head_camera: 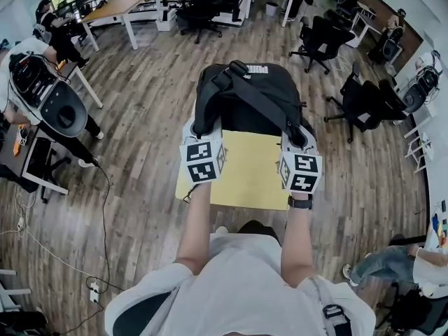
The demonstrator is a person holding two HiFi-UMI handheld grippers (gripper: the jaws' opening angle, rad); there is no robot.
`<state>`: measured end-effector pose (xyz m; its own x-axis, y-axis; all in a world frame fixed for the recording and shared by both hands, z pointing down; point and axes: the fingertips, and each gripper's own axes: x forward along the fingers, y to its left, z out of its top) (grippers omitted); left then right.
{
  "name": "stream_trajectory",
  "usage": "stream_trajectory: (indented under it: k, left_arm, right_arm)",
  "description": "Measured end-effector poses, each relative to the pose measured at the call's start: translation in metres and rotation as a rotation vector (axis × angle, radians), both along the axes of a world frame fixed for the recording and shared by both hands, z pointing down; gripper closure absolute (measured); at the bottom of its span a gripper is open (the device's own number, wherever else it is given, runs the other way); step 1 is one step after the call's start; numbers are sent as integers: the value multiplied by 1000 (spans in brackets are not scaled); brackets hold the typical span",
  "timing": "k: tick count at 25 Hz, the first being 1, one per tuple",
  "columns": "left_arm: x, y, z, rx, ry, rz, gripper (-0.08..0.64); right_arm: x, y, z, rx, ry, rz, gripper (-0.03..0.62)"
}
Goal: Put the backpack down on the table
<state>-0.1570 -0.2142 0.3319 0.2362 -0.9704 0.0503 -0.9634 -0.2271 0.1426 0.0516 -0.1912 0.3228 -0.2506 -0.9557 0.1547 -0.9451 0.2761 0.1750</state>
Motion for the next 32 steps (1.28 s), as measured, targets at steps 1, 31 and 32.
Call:
stream_trajectory:
  k: [1,31,32]
  left_arm:
    - [1,-5,3,-7,0,5,428]
    - [71,-132,141,-295,-4,30,428]
    - [72,-134,147,-307,-1,32,428]
  right_arm:
    - [1,-5,2,-5,-2,5,552]
    - [71,-140,135,-264,-52,5,552]
    - [73,-143,139,-272,-52,4,552]
